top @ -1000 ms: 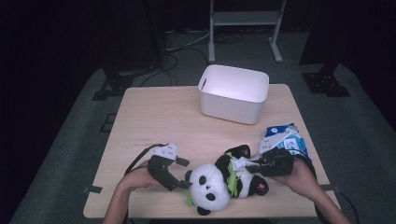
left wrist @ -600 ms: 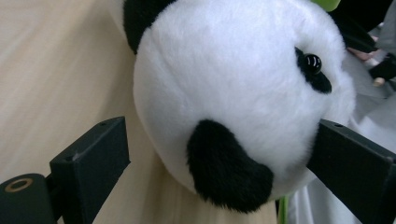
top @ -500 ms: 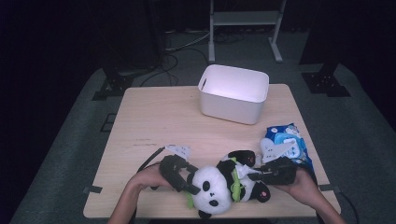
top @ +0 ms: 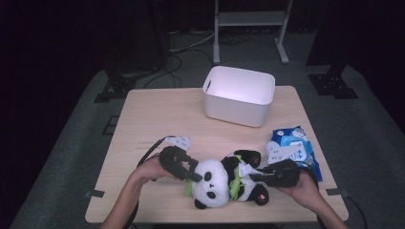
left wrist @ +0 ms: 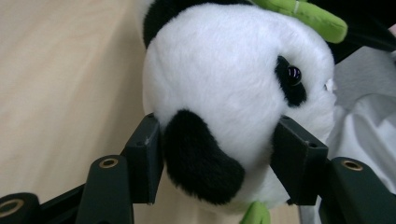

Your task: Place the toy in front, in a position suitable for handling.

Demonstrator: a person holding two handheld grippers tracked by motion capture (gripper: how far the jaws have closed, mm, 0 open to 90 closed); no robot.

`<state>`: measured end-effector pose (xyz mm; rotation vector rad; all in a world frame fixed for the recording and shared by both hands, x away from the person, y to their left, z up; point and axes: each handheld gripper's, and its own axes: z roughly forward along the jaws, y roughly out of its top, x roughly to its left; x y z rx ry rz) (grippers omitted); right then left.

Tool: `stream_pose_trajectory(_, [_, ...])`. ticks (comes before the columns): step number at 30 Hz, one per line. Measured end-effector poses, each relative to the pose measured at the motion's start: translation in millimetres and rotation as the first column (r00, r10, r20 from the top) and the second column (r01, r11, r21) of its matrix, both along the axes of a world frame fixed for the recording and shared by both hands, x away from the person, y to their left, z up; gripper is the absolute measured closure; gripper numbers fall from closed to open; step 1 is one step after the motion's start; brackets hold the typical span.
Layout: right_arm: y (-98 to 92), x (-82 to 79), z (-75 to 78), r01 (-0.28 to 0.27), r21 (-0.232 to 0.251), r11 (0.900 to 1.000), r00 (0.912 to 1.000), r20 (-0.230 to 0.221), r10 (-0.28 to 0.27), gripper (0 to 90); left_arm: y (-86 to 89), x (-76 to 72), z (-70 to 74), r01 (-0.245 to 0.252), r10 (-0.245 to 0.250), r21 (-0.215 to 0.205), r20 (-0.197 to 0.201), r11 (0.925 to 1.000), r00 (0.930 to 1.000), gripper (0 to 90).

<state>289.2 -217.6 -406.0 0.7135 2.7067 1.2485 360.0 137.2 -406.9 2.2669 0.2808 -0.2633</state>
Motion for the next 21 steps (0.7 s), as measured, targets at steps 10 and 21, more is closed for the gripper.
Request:
stream_pose_trajectory(10, [19.7, 3.1, 2.4, -0.020, -0.034, 0.999, 0.9996, 0.020, 0.021, 79.3, 20.4, 13.6, -2.7, -0.089, 0.089, -0.006, -0.015, 0.9960, 0.9960, 45.8])
stream_pose_trajectory(21, [23.7, 1.1, 2.5, -0.037, -0.049, 0.998, 0.9991, 0.020, 0.038, 79.4, 18.7, 10.9, -8.4, -0.107, 0.098, -0.073, -0.110, 0.9916, 0.9890, 22.3])
